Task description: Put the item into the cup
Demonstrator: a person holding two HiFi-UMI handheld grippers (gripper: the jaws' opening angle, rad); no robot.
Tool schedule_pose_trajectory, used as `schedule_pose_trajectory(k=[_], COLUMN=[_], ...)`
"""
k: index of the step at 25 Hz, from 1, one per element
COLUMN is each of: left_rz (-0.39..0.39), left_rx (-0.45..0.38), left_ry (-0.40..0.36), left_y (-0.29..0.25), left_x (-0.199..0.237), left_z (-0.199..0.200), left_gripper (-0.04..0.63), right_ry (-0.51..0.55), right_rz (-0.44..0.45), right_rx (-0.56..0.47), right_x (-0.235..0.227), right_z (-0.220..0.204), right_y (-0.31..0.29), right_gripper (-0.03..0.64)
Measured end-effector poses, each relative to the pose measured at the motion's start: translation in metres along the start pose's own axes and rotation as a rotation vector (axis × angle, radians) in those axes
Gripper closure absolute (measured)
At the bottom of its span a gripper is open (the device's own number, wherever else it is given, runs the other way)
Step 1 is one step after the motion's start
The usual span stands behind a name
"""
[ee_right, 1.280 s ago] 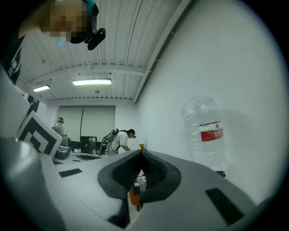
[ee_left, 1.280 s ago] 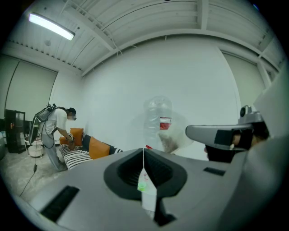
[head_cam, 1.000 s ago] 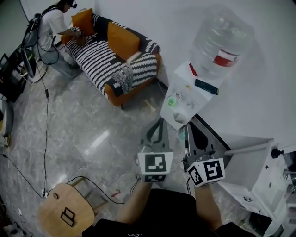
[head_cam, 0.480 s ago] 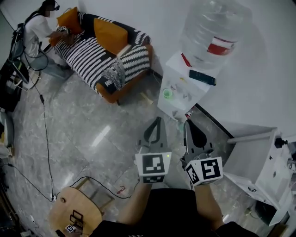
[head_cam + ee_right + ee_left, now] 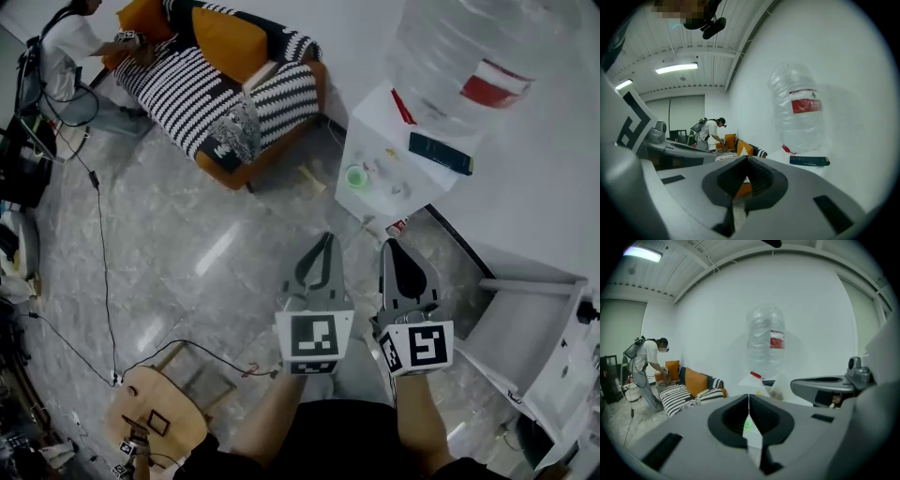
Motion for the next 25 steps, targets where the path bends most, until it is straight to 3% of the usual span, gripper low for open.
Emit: schedule_pose_trajectory(k=[10, 18, 25], left_rz=[0.019, 0.067, 0.090], left_rx=[0.071, 0.144, 0.204], left_ry=[0.050, 0.132, 0.155], left_y=[-0.073, -0.122, -0.152], left_x=[0.020, 0.037, 0.049], left_z=[-0.057, -0.112, -0.154], left_gripper=[0.581, 0.581, 0.581], right_ry=[-0.049, -0.053, -0.057], right_rz=[0.013, 0.014, -0.029], right_rx=[0.061, 0.172, 0.244], right_x=[-0.021, -0.034, -0.054], right_z=[-0.073, -0.143, -0.206], right_y=[-0.061, -0.122, -0.170], right_gripper=[0.607, 0.607, 0.607])
Point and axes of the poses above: the fingertips, and each gripper's own axes: y backward along the fingers, x to its left, z out of its top, the point moved 10 cm from there along y, backward along the fingers, and after that the axes turned 8 degrees about y, right-handed, at the moved point
